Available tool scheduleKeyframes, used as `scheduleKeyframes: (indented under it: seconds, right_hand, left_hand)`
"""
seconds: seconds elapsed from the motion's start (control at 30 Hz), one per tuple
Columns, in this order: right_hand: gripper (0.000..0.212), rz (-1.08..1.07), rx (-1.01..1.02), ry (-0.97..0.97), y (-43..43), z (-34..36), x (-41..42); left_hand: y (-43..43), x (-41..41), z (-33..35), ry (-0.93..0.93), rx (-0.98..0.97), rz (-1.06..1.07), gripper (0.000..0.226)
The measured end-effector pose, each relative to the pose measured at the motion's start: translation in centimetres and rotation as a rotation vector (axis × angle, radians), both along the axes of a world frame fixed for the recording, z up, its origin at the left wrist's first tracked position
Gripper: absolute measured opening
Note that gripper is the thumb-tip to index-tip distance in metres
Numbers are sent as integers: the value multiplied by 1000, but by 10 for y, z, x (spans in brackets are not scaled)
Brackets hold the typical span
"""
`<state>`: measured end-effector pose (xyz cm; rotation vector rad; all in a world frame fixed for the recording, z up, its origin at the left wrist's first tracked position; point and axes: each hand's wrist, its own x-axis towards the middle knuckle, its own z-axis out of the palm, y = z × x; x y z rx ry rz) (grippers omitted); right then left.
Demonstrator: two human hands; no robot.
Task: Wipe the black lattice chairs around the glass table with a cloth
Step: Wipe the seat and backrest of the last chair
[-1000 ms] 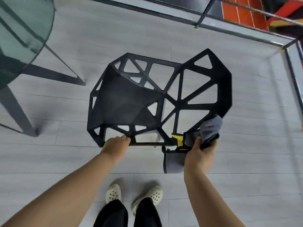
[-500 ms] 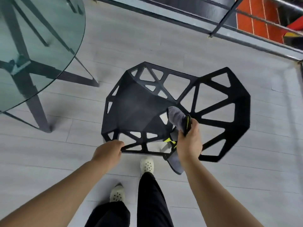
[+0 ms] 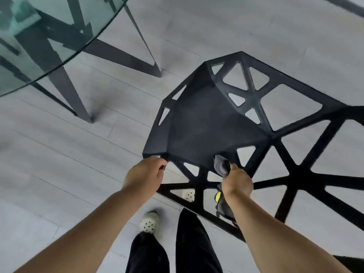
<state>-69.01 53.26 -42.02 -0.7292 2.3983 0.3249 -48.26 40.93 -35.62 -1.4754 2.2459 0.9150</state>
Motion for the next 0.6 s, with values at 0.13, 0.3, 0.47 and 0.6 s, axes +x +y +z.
scheduleKeyframes:
  seconds: [0.13, 0.3, 0.47, 0.6]
  right_hand:
    - [32, 125, -126, -97, -43, -11, 33]
    - [40, 246, -194, -174, -95, -11, 73]
    - [28, 493, -471, -429, -119, 21, 104]
    - [29, 462, -804, -457, -118, 61, 107]
  left_hand:
    - [-4, -1, -9, 24, 27, 120, 34]
    - [-5, 14, -12, 19, -36, 258, 31]
    - [-11, 26, 11, -54, -8, 360, 27]
    - [-20, 27, 44, 119, 7, 763, 41]
